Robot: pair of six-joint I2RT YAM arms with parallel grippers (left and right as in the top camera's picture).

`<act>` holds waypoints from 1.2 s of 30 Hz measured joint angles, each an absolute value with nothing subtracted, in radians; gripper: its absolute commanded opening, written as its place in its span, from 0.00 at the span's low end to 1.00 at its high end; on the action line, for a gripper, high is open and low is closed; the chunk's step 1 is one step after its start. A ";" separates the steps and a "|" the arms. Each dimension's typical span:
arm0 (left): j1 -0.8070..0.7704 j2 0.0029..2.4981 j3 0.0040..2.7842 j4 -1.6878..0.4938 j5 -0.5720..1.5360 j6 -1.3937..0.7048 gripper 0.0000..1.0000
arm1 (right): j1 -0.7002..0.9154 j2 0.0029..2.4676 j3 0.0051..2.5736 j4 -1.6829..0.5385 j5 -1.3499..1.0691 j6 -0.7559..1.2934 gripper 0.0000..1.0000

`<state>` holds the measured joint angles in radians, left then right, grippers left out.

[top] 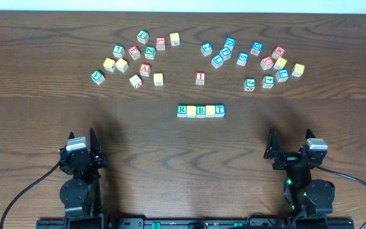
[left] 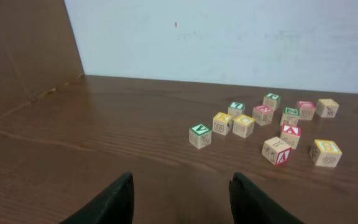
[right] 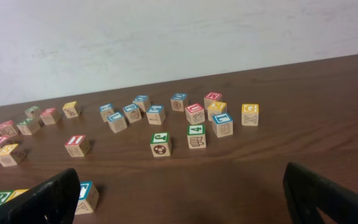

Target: Spell out ROBOT

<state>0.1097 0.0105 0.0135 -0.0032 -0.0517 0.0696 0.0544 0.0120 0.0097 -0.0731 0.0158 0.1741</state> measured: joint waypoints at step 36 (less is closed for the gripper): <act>0.110 0.010 0.019 -0.024 -0.032 0.087 0.48 | 0.054 0.012 0.010 -0.073 0.016 0.174 0.99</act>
<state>0.1097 0.0101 0.0193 -0.0242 -0.0319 0.0868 0.0544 0.0120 0.0097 -0.0734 0.0158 0.1741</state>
